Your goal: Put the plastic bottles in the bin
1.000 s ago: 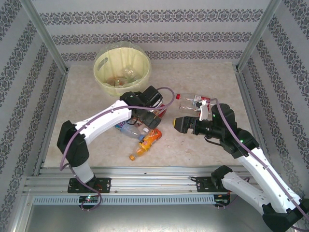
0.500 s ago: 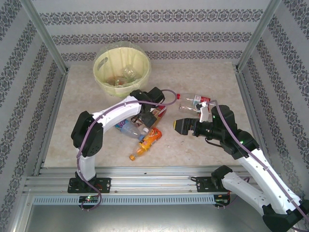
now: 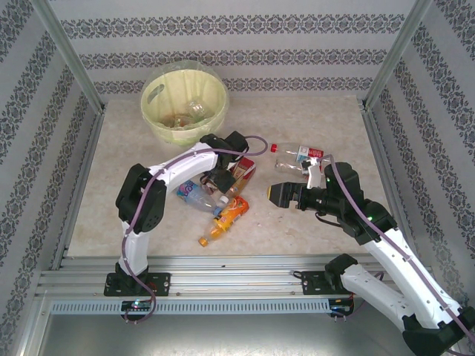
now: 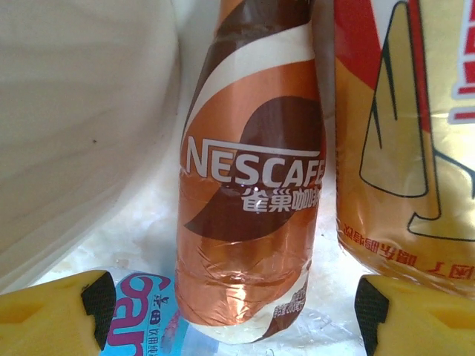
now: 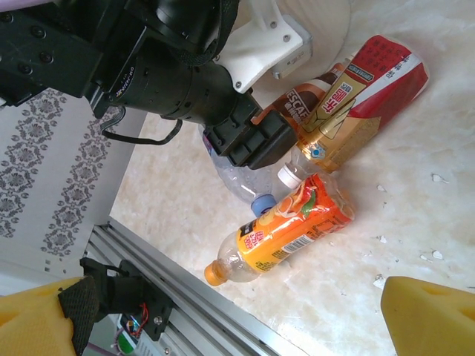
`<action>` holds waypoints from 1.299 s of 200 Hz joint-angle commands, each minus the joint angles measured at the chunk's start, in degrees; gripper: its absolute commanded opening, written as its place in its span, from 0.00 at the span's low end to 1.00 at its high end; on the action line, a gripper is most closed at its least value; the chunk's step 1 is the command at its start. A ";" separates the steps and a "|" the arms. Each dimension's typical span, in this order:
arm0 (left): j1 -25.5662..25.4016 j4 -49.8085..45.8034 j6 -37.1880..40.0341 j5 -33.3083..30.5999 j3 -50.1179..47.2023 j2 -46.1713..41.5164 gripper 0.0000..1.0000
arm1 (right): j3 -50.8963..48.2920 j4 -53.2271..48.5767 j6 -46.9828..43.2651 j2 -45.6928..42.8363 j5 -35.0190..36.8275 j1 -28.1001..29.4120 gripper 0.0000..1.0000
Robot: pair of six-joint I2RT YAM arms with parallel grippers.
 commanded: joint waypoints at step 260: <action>2.31 -7.97 -4.30 4.52 3.28 4.36 0.67 | -1.60 0.30 -0.35 -1.76 -0.37 -1.82 0.98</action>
